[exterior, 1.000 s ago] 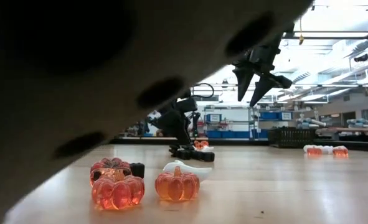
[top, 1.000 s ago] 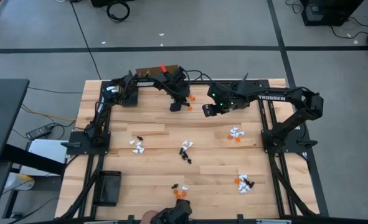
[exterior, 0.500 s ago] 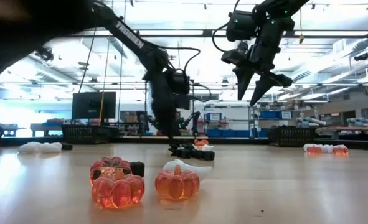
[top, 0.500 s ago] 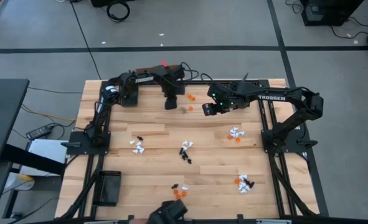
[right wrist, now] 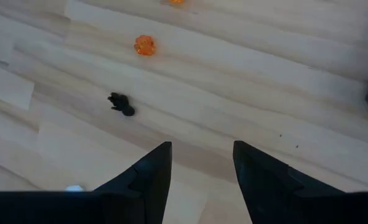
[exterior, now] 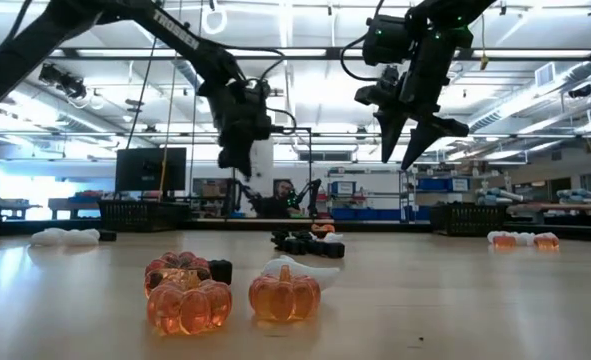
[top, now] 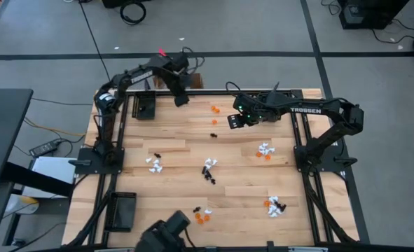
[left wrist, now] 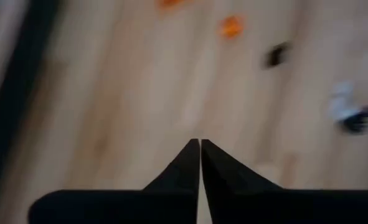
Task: Sort Halloween decoration
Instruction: Put the black skeleton toy into the top left black basket
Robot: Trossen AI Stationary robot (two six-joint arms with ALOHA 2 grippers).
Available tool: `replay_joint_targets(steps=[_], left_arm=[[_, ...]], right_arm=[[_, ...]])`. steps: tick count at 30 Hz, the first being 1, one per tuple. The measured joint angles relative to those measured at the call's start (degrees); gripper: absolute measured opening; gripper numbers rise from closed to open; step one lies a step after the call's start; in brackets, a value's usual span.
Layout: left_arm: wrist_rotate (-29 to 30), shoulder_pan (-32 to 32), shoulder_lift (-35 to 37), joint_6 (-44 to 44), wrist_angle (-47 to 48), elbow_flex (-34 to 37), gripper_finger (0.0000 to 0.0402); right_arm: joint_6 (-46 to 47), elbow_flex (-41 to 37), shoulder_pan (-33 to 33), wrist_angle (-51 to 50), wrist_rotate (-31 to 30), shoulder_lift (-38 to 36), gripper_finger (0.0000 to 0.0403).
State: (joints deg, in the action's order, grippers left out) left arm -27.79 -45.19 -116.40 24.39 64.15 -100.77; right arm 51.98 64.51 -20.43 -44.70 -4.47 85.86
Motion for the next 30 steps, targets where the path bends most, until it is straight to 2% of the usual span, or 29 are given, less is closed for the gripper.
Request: replay_joint_targets(steps=[4,7,11,14,16,21,27,30], left_arm=[[-2.2,5.5,-1.1,3.7,-2.6,0.2,0.0068],[-3.0,10.9,-1.5,5.9,-11.1,2.9,0.0096],[-2.7,17.1,-2.2,8.7,-22.6,7.5,0.0123],[0.6,20.1,-2.2,10.9,-29.3,10.4,0.0131],[2.7,21.4,-2.2,11.5,-33.1,12.5,0.0132],[3.1,22.9,-2.9,12.1,-40.8,17.5,0.0132],[7.3,23.5,-4.0,10.0,-52.9,23.1,0.0133],[7.7,23.8,-4.2,9.6,-54.9,24.4,0.0133]], right_arm=[[0.1,-0.5,1.0,0.4,-0.7,0.0,0.0180],[1.1,-1.0,2.6,-0.7,-1.3,0.0,0.0180],[6.4,-1.0,7.3,-0.5,-8.0,-1.5,0.0180],[12.1,-0.9,10.5,-1.7,-10.7,-3.6,0.0180],[15.7,-0.9,12.4,-3.3,-11.0,-4.6,0.0180],[26.0,-0.9,17.8,-7.8,-11.0,-6.0,0.0180],[36.9,-0.9,24.7,-8.4,-11.2,-5.8,0.0180],[41.4,-1.0,27.2,-8.5,-12.4,-5.4,0.0180]])
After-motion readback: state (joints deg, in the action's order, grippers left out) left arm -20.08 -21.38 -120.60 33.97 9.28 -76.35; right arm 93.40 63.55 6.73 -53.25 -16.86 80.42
